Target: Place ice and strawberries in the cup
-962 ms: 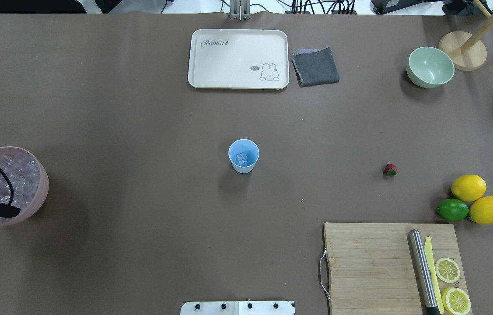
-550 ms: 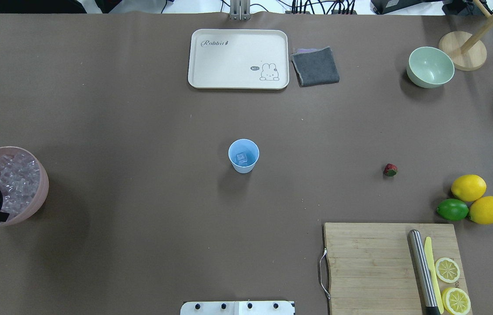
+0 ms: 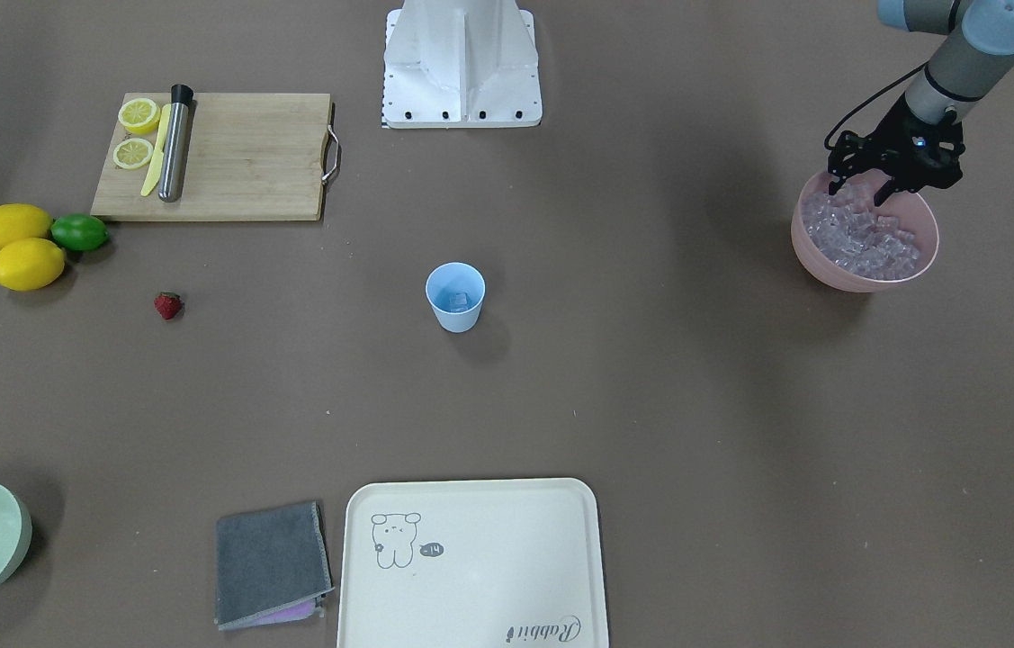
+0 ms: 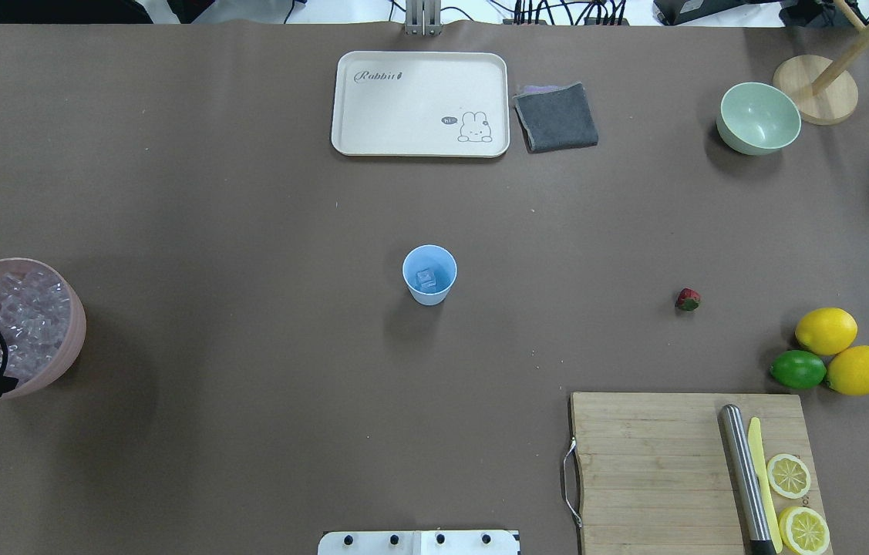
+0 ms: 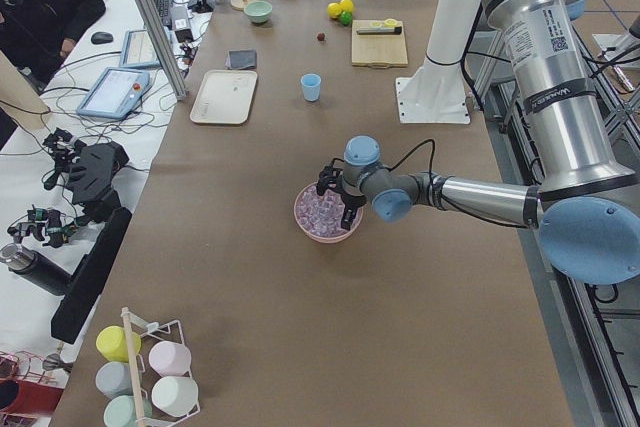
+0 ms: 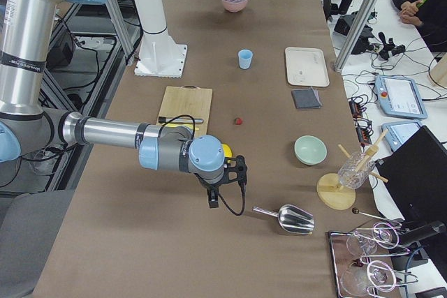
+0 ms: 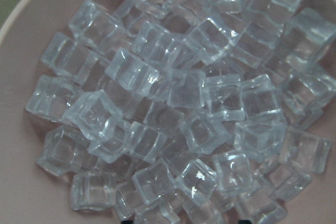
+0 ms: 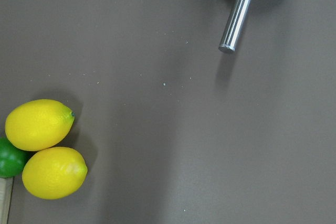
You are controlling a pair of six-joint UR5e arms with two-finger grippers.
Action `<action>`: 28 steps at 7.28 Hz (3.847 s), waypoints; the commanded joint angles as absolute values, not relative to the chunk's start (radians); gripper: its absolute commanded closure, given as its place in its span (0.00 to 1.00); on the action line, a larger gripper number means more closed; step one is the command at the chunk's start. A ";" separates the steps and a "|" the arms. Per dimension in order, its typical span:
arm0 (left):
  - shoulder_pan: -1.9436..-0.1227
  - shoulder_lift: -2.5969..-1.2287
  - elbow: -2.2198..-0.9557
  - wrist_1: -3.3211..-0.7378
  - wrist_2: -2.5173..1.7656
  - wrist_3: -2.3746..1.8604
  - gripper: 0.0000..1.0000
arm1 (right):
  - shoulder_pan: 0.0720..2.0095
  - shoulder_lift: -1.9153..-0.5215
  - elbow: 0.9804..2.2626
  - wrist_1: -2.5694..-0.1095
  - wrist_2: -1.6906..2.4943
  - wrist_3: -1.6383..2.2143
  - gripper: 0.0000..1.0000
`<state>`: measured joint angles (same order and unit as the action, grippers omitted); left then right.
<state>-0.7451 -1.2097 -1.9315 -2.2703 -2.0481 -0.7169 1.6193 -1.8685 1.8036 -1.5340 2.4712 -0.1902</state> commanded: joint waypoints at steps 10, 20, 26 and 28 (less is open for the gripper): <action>-0.771 -1.227 -1.944 -2.255 -2.143 -0.703 1.00 | 1.620 -1.868 1.824 -1.537 2.474 -0.167 0.00; -0.899 -1.359 -1.936 -2.048 -2.194 -0.543 1.00 | 1.620 -1.867 1.832 -1.536 2.514 -0.135 0.00; -0.942 -1.477 -1.945 -1.922 -2.198 -0.543 1.00 | 1.620 -1.870 1.832 -1.534 2.514 -0.133 0.00; -0.946 -1.479 -1.950 -1.922 -2.198 -0.542 1.00 | 1.620 -1.870 1.830 -1.534 2.513 -0.135 0.00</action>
<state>-0.9428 -1.4701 -1.9476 -1.9308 -2.1981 -0.5427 1.6198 -1.8695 1.8305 -1.5340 2.5130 -0.1346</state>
